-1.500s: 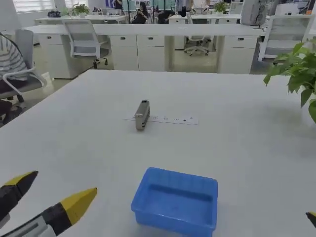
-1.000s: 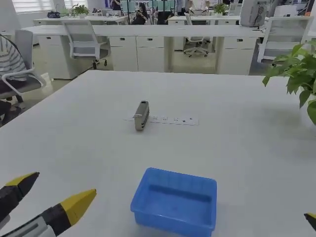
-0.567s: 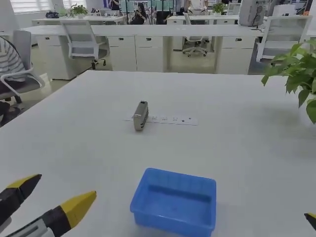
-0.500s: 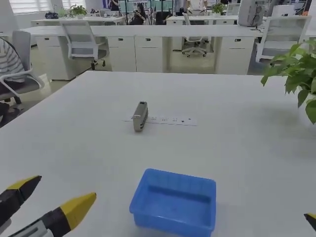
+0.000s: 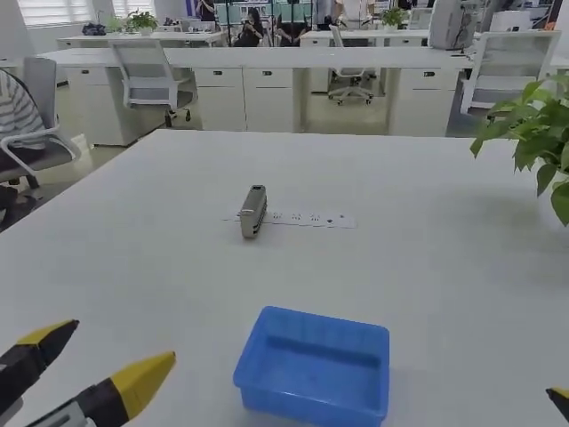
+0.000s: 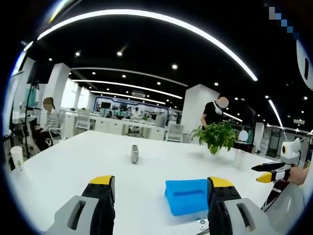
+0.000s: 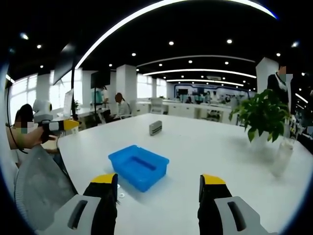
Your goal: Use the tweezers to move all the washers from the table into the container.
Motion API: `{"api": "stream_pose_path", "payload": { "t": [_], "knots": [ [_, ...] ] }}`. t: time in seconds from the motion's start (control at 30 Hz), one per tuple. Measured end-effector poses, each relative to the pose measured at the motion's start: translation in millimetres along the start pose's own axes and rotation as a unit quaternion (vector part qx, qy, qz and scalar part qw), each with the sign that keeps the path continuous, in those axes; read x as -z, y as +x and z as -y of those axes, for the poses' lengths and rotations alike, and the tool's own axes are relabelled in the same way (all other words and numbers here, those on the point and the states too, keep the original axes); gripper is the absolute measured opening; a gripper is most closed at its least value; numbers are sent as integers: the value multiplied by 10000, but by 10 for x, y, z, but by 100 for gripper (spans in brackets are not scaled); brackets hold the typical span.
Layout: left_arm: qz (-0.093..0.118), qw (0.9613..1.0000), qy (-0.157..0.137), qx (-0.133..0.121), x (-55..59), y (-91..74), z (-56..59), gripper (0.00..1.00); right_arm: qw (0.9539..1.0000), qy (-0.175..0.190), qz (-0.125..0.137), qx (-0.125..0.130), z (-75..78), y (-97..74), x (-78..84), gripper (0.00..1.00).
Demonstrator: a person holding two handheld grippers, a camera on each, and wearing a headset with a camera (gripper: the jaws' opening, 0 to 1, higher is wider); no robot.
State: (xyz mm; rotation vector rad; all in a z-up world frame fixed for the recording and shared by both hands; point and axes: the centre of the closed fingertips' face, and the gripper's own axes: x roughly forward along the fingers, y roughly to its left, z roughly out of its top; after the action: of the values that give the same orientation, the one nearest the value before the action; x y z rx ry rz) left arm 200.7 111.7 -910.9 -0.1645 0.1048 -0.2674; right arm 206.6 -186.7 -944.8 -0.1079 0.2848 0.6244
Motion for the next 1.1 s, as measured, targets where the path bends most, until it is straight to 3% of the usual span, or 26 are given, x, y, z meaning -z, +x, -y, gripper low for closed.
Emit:
{"api": "stream_pose_path", "payload": {
  "t": [0.4, 0.87, 1.1],
  "knots": [
    [-31, 10000, 16, 81, 11, 11, 33, 78, 10000, 35, 13, 70, 31, -8, 1, 65],
    [9, 10000, -49, 58, 5, 3, -10, 77, 9999, 62, 0, 123, 55, -4, 16, 64],
    [-42, 9999, -81, -48, 27, -9, -62, 76, 9998, 12, -190, -35, -19, 40, 80, 63]
  ]
}}
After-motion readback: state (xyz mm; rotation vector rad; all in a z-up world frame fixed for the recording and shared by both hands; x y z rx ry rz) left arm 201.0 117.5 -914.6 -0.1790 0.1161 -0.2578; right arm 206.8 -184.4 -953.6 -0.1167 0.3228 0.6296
